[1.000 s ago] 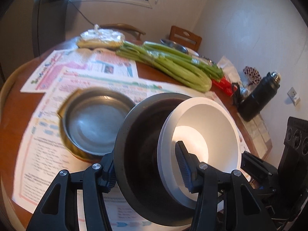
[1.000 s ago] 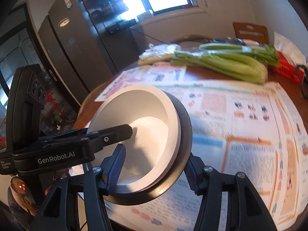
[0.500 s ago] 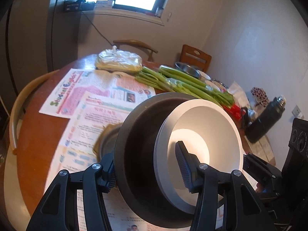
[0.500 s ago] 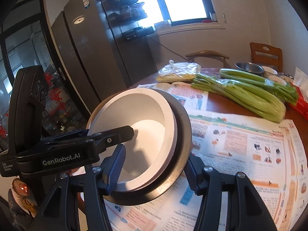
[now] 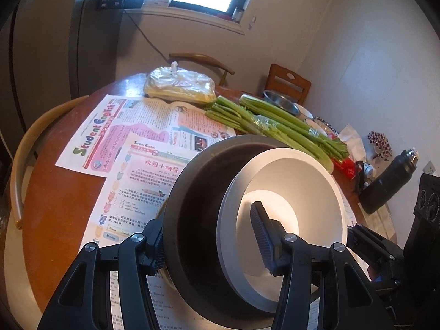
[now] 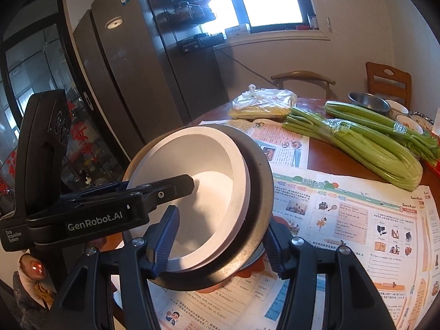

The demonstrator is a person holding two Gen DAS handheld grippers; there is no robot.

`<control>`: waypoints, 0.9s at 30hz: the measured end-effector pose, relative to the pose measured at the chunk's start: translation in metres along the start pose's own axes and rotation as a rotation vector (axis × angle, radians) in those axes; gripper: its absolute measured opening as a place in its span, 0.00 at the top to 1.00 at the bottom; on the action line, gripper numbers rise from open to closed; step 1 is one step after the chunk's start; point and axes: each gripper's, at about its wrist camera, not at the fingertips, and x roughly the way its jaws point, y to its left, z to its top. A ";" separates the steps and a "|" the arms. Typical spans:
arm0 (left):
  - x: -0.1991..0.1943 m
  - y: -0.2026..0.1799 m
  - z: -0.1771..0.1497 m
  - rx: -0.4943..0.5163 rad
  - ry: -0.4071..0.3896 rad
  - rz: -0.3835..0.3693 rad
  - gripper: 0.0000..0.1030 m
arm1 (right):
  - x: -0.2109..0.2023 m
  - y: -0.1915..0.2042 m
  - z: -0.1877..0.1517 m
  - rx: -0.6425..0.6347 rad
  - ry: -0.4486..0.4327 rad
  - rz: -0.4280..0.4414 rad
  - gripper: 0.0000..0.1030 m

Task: Organize plates and bowls
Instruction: 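Lower the bowl stack onto the steel pan atop the plates with the left tool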

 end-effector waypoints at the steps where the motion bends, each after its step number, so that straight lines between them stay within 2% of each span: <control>1: 0.004 0.002 0.000 -0.003 0.008 0.000 0.47 | 0.003 -0.002 -0.001 0.007 0.008 0.002 0.44; 10: 0.033 0.014 -0.011 -0.006 0.069 0.026 0.47 | 0.027 -0.007 -0.010 0.013 0.062 -0.009 0.44; 27: 0.058 0.015 -0.016 0.008 0.080 0.054 0.46 | 0.047 -0.017 -0.017 0.026 0.105 -0.034 0.44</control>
